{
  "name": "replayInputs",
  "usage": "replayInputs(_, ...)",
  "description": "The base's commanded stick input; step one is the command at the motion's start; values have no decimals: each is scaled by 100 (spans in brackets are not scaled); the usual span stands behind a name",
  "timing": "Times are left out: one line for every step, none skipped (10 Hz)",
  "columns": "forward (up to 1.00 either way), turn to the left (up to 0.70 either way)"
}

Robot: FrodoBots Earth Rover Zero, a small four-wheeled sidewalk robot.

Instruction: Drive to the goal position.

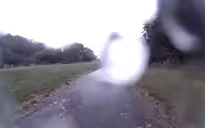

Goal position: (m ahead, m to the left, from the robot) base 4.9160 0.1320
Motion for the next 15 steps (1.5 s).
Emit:
replayInputs(70,0)
replayInputs(70,0)
replayInputs(70,0)
replayInputs(70,0)
replayInputs(70,0)
replayInputs(70,0)
replayInputs(70,0)
replayInputs(70,0)
replayInputs(70,0)
replayInputs(70,0)
replayInputs(70,0)
replayInputs(70,0)
replayInputs(70,0)
replayInputs(70,0)
replayInputs(70,0)
